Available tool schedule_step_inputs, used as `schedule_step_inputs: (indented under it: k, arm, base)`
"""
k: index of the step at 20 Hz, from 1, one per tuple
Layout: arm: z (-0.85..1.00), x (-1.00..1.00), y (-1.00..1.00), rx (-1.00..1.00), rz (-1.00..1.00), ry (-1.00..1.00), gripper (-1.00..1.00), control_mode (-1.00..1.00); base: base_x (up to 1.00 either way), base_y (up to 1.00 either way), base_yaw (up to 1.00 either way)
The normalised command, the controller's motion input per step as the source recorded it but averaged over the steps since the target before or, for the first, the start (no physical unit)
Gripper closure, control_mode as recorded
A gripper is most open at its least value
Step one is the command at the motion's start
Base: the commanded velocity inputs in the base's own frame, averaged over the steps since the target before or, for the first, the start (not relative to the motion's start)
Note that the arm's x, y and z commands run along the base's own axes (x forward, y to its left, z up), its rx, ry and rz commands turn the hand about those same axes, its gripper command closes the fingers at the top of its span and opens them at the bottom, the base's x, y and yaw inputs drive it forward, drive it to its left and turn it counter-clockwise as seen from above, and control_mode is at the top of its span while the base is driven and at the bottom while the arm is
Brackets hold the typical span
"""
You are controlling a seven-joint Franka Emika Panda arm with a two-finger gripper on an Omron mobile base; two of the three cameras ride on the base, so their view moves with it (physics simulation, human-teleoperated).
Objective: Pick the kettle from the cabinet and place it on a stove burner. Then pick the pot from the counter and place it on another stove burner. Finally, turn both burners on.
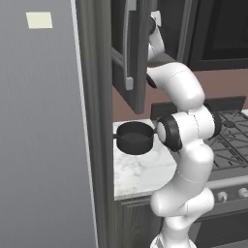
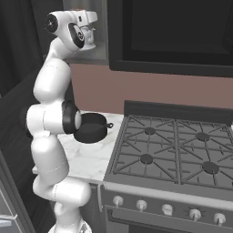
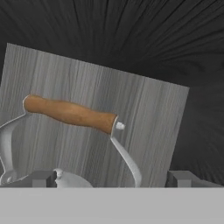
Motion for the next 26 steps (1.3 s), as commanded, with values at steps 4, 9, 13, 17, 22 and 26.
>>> schedule_step_inputs:
  k: [4,9,13,17,22,26]
  arm:
    - [0.00,0.10,-0.05,0.00,0.00,0.00,-1.00,-1.00]
    - [0.00,0.05,-0.11,0.00,0.00,0.00,-1.00,-1.00]
    - [0.00,0.05,-0.08,0.00,0.00,0.00,-1.00,-1.00]
    - [0.00,0.09,-0.05,0.00,0.00,0.00,-1.00,-1.00]
    - [0.00,0.11,-0.01,0.00,0.00,0.00,-1.00,-1.00]
    - [0.00,0.02,0.00,0.00,0.00,0.00,-1.00,-1.00]
  base:
    - [0.00,0.00,0.00]
    - [0.00,0.00,0.00]
    - [0.00,0.00,0.00]
    - [0.00,0.00,0.00]
    - [0.00,0.00,0.00]
    - [0.00,0.00,0.00]
